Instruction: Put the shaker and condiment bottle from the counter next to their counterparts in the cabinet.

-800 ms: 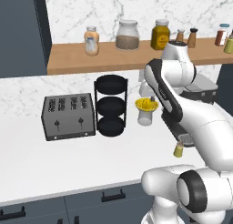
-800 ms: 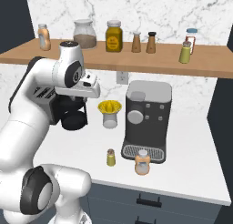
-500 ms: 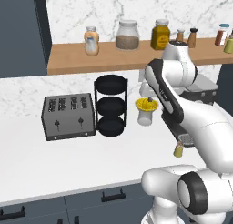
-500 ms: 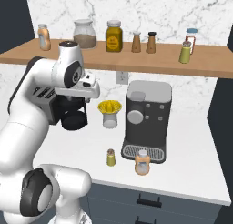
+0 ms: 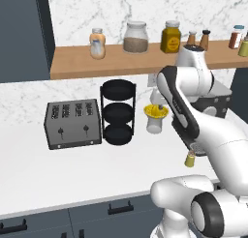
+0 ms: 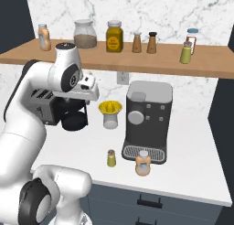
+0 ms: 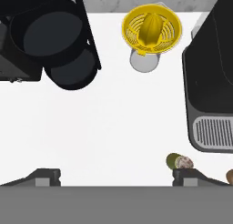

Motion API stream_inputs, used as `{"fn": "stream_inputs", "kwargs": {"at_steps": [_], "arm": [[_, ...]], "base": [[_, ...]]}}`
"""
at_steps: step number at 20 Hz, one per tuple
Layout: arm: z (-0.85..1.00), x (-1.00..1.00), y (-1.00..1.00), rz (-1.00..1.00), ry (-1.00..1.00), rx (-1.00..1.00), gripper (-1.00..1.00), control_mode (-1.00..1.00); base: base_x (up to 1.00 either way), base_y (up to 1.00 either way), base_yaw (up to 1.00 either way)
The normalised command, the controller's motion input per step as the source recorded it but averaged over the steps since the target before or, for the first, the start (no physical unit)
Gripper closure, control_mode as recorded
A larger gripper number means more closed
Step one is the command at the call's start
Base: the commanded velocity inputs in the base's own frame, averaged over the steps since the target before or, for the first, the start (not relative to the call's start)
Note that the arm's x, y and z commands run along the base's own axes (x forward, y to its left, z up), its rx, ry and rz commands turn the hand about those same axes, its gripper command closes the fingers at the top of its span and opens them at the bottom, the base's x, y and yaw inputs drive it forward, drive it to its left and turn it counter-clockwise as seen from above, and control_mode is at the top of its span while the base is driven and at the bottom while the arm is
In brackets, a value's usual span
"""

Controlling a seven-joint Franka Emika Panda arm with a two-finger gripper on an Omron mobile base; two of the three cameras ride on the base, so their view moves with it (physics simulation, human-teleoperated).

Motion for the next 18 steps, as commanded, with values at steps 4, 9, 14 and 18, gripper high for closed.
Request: {"fn": "stream_inputs", "kwargs": {"at_steps": [4, 9, 14, 18], "arm": [[0.00, -0.27, 0.00, -0.03, -0.08, 0.00, -1.00, -1.00], [0.00, -0.35, 0.00, -0.06, -0.10, 0.00, -1.00, -1.00], [-0.06, -0.42, 0.00, -0.12, -0.12, 0.01, -1.00, -1.00], [-0.26, -0.32, 0.00, -0.23, -0.05, 0.02, -1.00, -1.00]], "base": [[0.00, 0.00, 0.00], [0.00, 0.00, 0.00], [0.00, 0.00, 0.00], [0.00, 0.00, 0.00]]}}
